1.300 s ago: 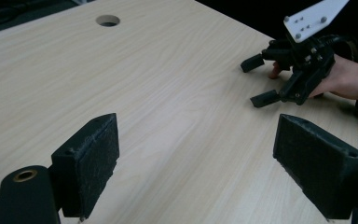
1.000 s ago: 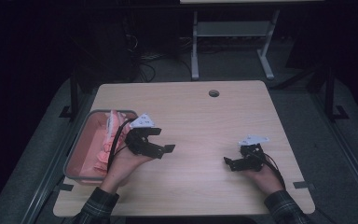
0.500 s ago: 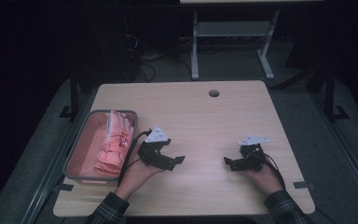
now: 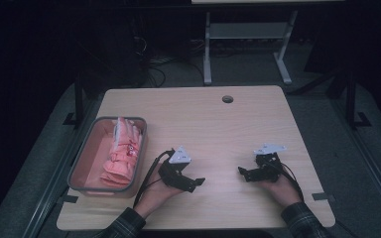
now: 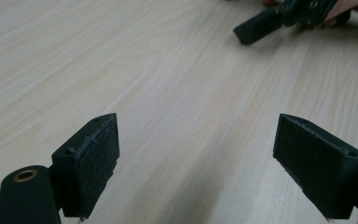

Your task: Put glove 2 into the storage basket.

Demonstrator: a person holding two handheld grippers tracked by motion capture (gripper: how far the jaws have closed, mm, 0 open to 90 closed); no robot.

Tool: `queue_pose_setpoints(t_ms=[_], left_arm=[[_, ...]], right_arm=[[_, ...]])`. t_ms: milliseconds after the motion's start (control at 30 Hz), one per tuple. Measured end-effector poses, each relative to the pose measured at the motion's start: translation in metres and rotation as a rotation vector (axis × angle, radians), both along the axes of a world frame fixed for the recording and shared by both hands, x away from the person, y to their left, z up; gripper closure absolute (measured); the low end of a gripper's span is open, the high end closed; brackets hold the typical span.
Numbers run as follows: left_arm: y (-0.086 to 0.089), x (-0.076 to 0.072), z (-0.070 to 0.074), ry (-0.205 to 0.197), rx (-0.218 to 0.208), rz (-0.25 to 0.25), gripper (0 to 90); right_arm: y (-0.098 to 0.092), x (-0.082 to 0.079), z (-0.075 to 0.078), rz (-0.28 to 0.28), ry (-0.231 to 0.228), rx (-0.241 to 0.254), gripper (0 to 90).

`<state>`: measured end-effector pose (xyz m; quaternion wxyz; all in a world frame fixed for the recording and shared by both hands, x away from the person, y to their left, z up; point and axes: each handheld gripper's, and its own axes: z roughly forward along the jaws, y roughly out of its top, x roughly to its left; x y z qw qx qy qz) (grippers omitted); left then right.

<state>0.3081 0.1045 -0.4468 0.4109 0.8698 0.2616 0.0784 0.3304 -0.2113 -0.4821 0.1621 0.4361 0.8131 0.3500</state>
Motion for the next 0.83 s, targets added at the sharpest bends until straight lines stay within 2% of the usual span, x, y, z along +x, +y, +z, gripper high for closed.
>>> queue_pose_setpoints(t_ms=[100,233,367,400,500,600,833], left_arm=[[-0.003,-0.002,-0.009,0.001,0.021,-0.003,13.7],[-0.007,-0.004,-0.02,-0.011,0.088,-0.006,13.7],[-0.008,-0.004,-0.025,-0.007,0.106,-0.014,13.7],[-0.009,-0.005,-0.028,-0.003,0.11,-0.012,13.6],[-0.01,-0.005,-0.03,-0.023,0.104,-0.014,12.9],[-0.008,-0.006,-0.031,-0.033,0.087,-0.018,12.8],[-0.008,-0.006,-0.031,-0.032,0.087,-0.018,12.7]], right_arm=[[0.0,0.0,0.0,-0.001,0.0,0.001,7.5],[0.0,0.0,0.0,0.001,-0.004,-0.003,7.5],[0.0,0.0,0.0,0.0,0.0,0.001,7.5],[0.0,0.0,0.0,0.001,-0.001,-0.001,7.5],[0.0,0.0,0.0,-0.002,0.0,0.001,7.5],[0.0,0.0,0.0,-0.003,-0.001,0.001,7.5],[0.0,-0.001,0.0,-0.005,-0.002,-0.001,7.4]])
